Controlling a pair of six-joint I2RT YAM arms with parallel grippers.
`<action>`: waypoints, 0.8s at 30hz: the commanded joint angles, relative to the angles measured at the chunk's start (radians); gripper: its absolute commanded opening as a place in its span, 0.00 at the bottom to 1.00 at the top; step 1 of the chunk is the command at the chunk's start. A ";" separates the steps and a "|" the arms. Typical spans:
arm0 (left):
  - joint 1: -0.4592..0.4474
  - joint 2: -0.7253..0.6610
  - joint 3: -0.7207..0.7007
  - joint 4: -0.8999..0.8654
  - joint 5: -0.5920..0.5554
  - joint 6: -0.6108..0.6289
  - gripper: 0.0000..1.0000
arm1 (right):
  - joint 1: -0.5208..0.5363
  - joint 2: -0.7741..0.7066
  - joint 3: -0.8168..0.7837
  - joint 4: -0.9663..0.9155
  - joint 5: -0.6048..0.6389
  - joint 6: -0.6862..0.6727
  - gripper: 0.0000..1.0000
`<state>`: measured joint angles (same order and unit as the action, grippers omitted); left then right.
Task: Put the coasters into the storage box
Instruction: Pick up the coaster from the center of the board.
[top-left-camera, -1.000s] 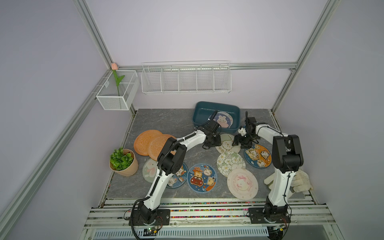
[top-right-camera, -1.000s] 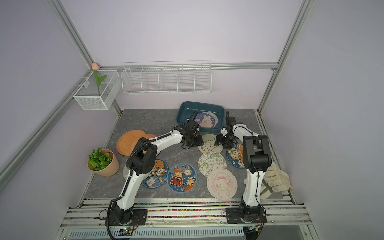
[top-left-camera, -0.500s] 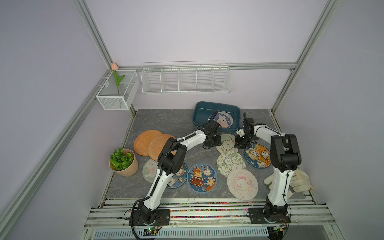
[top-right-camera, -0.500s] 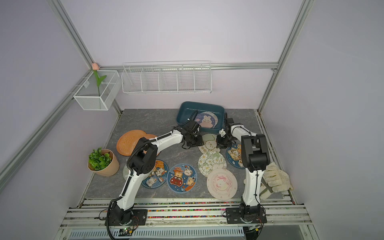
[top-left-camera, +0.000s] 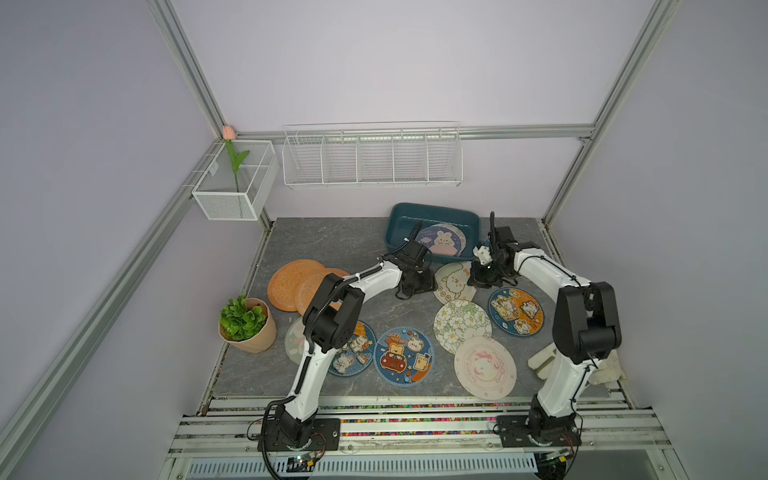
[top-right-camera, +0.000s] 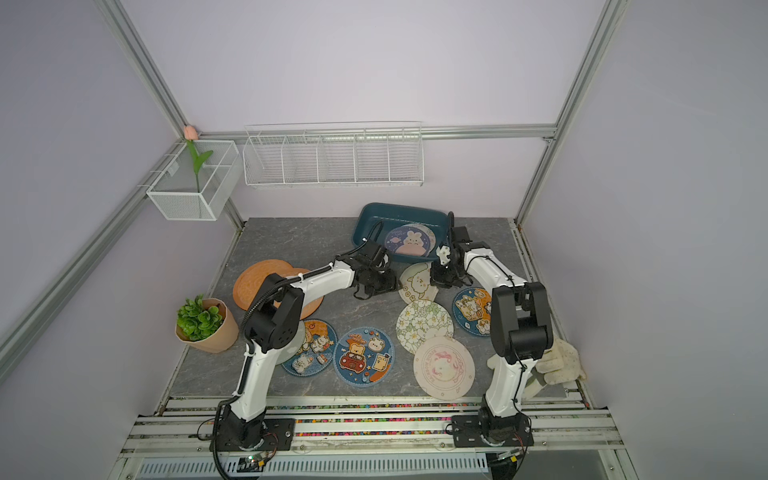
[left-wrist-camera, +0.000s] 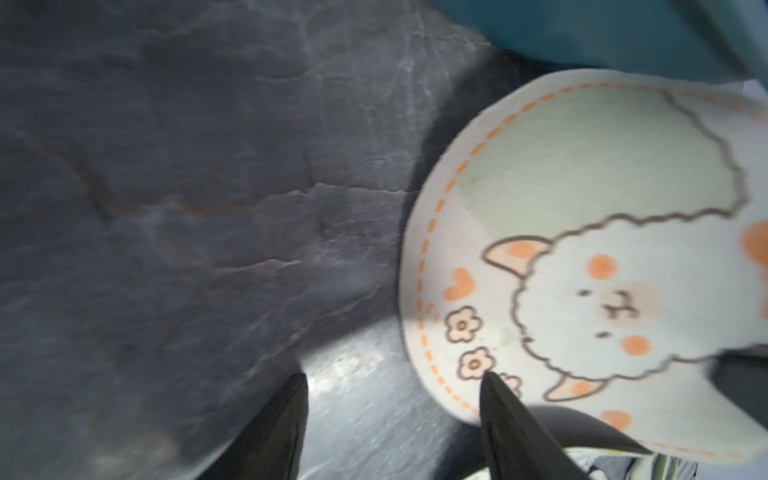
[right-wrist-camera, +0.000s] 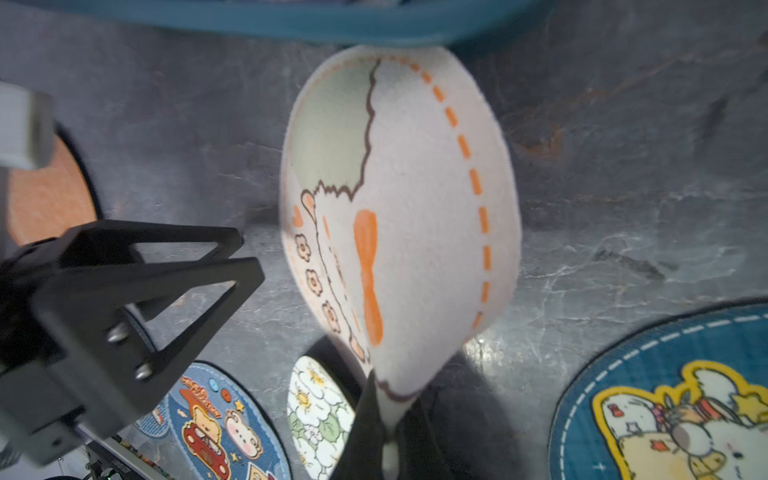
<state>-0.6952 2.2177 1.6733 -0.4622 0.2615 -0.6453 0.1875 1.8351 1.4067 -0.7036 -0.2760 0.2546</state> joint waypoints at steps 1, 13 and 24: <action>0.020 -0.070 -0.048 0.038 0.003 -0.017 0.67 | 0.012 -0.066 -0.007 0.010 0.020 0.022 0.07; 0.068 -0.204 -0.205 0.097 0.021 -0.020 0.72 | 0.056 -0.110 0.173 -0.079 -0.050 0.054 0.06; 0.123 -0.317 -0.326 0.111 0.020 -0.011 0.77 | 0.069 0.112 0.437 -0.020 -0.123 0.117 0.07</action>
<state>-0.5858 1.9415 1.3731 -0.3634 0.2852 -0.6548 0.2470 1.8771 1.7981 -0.7456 -0.3645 0.3489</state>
